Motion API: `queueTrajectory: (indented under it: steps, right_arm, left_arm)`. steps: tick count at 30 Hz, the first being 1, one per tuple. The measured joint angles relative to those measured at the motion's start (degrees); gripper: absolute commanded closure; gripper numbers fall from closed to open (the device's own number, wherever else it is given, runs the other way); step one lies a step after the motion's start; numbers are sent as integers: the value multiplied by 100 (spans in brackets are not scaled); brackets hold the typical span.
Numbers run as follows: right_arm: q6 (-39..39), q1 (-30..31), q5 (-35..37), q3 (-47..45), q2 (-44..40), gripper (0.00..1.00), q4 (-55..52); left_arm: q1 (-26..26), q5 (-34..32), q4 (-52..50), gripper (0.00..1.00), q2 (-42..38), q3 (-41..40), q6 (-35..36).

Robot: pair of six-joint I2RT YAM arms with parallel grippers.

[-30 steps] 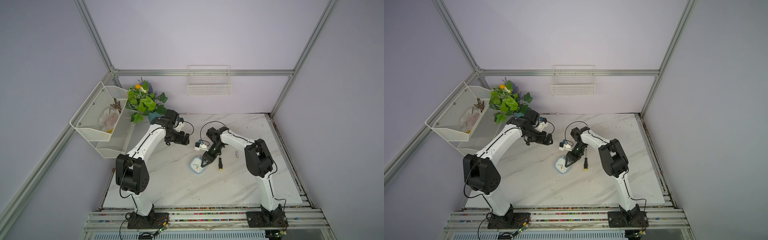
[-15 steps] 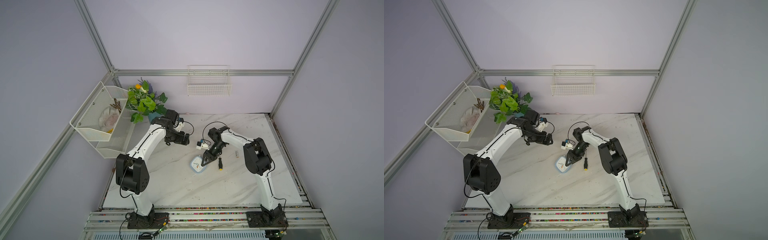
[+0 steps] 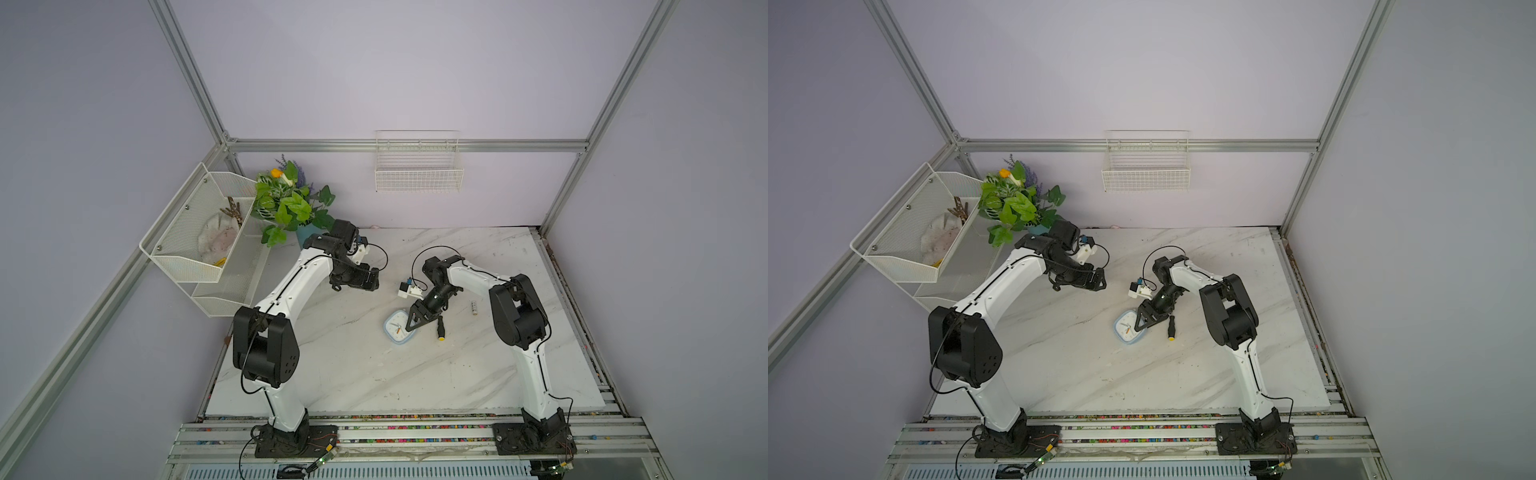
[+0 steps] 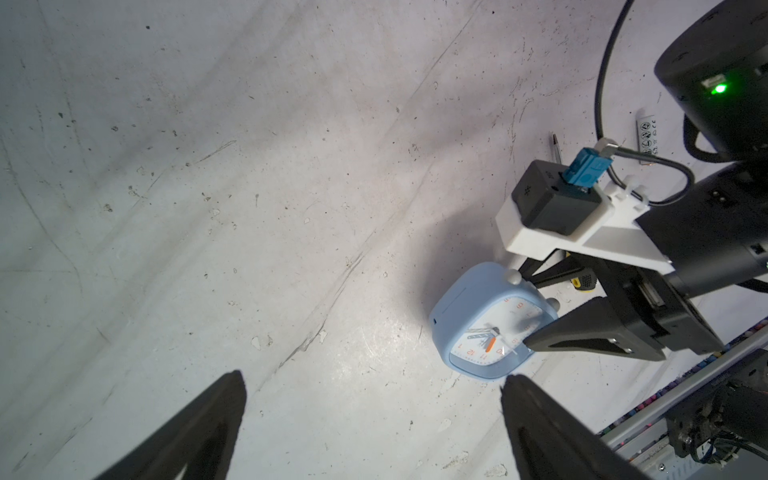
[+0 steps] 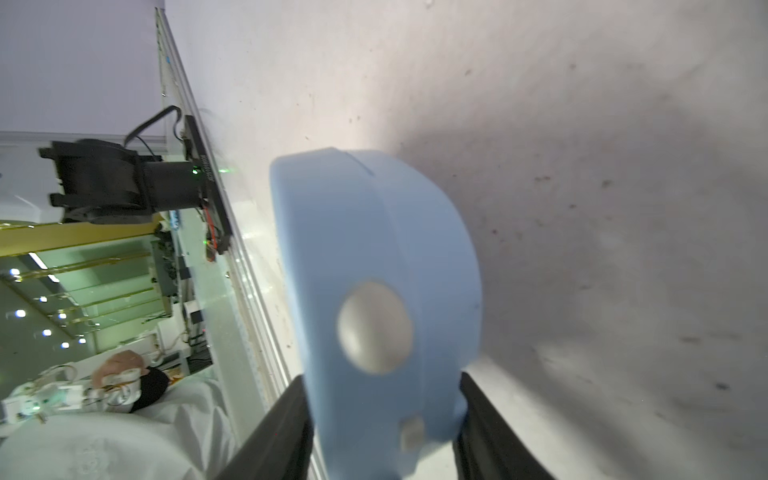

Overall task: Remove the battery from the alarm
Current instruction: Adjust the alarm at the center of the board, then reset both arms

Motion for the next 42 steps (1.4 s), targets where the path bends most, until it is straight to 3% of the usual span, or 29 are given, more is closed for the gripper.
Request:
queueTrajectory:
  steps: [6, 14, 20, 23, 26, 30, 34, 37, 42]
  right_arm:
    - [44, -92, 151, -68, 0, 36, 138]
    - [144, -98, 396, -127, -190, 15, 271]
    - [256, -114, 988, -297, -909, 12, 450]
    - [374, -116, 1561, -439, -1504, 11, 761]
    - [588, -184, 2389, -1075, -2374, 8, 1580]
    - [1099, -581, 3753, -2800, -3882, 1, 3587]
    - [1526, -1095, 5040, -4433, -4948, 1, 5659]
    - [1797, -1390, 5722, -5209, -5119, 0, 6874]
    - [2006, -1585, 6472, -6395, -5084, 0, 8574]
  left_arm:
    - [0, 0, -4, 0, 0, 0, 0]
    - [0, -2, -11, 0, 0, 0, -4]
    - [0, -107, 4, 0, -22, 0, -83]
    - [2, -518, 238, 0, -234, -142, -210]
    - [26, -1478, 940, 0, -938, -820, -468]
    - [184, -2997, 2509, 0, -2361, -2461, -874]
    - [398, -4124, 4321, 0, -3414, -4190, -1130]
    - [472, -4647, 5506, 0, -3521, -5080, -1152]
    - [496, -5139, 6990, 0, -3086, -5786, -1034]
